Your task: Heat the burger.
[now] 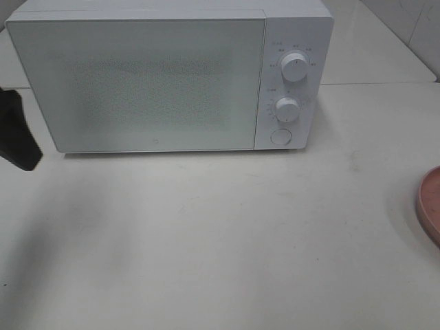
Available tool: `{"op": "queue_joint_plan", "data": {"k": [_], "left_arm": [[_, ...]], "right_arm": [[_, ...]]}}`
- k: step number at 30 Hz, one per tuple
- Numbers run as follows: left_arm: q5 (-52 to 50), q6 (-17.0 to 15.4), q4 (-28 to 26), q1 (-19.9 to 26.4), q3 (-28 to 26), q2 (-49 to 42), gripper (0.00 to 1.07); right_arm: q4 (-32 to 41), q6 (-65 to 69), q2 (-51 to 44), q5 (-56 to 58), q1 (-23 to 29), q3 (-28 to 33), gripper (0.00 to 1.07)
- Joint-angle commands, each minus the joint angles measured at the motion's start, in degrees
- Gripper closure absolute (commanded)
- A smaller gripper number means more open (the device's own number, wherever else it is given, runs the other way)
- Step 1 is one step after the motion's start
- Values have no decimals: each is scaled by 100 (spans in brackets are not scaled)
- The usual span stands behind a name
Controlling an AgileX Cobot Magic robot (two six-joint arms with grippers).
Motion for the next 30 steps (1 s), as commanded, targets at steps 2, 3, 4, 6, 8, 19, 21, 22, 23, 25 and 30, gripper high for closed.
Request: {"op": "queue_joint_plan", "data": {"k": [2, 3, 4, 6, 8, 19, 21, 22, 23, 25, 30], "left_arm": [[149, -229, 309, 252, 86, -458, 9], [155, -275, 413, 378, 212, -716, 9], [155, -275, 413, 378, 212, -716, 9], [143, -275, 550, 521, 481, -1129, 9], [115, -281, 607, 550, 710, -1444, 9], [-195, -275, 607, 550, 1965, -2951, 9], [-241, -275, 607, 550, 2086, -3071, 9], [-338, -275, 607, 550, 2372, -3409, 9], [-384, -275, 607, 550, 2481, -3552, 9], [-493, -275, 596, 550, 2739, -3919, 9], [-676, -275, 625, 550, 3111, -4853, 9]], "right_arm": [[17, 0, -155, -29, -40, 23, 31], [17, 0, -155, -29, -40, 23, 31], [17, 0, -155, -29, -40, 23, 31], [17, 0, -155, -29, -40, 23, 31], [17, 0, -155, -29, -40, 23, 31], [17, 0, -155, -29, -40, 23, 31], [17, 0, -155, -29, -40, 23, 31], [17, 0, -155, -29, -40, 23, 31], [17, 0, -155, -29, -40, 23, 31], [17, 0, -155, -29, -40, 23, 31], [17, 0, -155, -29, -40, 23, 31]]}}
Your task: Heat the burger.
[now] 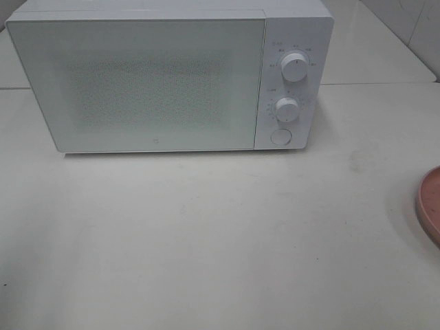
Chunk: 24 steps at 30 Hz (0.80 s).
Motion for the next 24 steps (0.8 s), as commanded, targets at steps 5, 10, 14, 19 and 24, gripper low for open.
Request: {"op": "queue_joint_plan", "data": {"k": [5, 10, 14, 19, 24], "left_arm": [[-132, -40, 0, 0, 223, -1444, 9], [-115, -40, 52, 0, 246, -2051, 9], [-115, -40, 109, 0, 246, -2550, 9], [-120, -40, 97, 0, 246, -2991, 9], [-120, -40, 97, 0, 246, -3701, 9]], "right_arm": [[17, 0, -155, -29, -40, 23, 31], [17, 0, -155, -29, -40, 23, 31], [17, 0, -155, -29, -40, 23, 31], [17, 0, -155, -29, -40, 23, 31], [17, 0, -155, -29, -40, 23, 31]]}}
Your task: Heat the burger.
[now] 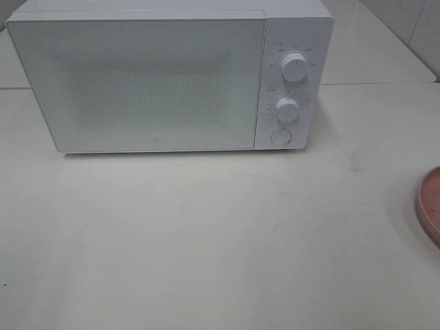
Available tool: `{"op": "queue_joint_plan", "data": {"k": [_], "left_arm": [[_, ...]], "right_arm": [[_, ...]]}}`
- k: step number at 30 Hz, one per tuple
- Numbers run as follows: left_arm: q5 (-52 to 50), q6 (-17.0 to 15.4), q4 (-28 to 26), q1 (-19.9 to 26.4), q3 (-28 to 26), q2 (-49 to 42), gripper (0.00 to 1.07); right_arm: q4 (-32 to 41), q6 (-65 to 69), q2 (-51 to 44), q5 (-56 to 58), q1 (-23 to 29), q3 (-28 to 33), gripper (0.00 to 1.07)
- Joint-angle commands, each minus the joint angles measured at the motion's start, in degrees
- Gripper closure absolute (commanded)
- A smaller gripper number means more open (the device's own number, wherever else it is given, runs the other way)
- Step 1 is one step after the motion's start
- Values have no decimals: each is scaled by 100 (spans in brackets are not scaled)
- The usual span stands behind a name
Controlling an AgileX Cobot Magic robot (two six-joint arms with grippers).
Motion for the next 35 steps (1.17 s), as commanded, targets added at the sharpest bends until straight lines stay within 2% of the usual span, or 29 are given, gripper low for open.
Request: {"op": "queue_joint_plan", "data": {"k": [1, 35], "left_arm": [[-29, -40, -11, 0, 11, -315, 9], [-29, -29, -11, 0, 11, -281, 9]], "right_arm": [[17, 0, -155, -29, -40, 23, 31], [17, 0, -149, -29, -40, 23, 31]]}}
